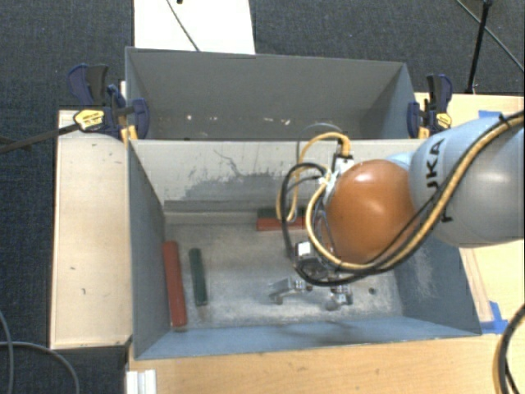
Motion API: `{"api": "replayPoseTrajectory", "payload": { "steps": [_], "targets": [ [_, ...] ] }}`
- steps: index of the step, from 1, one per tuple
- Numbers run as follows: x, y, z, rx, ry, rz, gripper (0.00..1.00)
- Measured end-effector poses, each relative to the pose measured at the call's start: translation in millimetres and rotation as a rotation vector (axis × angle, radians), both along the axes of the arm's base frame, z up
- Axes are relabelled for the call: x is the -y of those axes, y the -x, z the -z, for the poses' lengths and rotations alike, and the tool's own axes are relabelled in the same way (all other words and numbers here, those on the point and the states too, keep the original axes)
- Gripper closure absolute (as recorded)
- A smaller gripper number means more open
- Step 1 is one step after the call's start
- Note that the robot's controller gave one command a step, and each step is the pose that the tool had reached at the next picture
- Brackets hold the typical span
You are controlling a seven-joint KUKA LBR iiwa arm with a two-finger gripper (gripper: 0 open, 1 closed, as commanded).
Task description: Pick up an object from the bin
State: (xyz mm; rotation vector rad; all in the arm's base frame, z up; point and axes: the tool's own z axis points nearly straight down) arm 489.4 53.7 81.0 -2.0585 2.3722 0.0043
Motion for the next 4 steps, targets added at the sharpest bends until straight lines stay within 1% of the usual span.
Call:
{"api": "replayPoseTrajectory", "payload": {
  "steps": [1,2,3,4],
  "targets": [
    [-37.9,-57.7,10.6,0.005,-0.001,0.060,0.00],
    [-42.8,-77.1,10.6,0.004,0.000,-0.163,0.00],
    [-74.4,-39.3,11.1,0.000,0.000,-0.524,0.00],
    [-81.7,-12.8,11.1,-0.001,0.000,-0.548,0.00]
  ]
}}
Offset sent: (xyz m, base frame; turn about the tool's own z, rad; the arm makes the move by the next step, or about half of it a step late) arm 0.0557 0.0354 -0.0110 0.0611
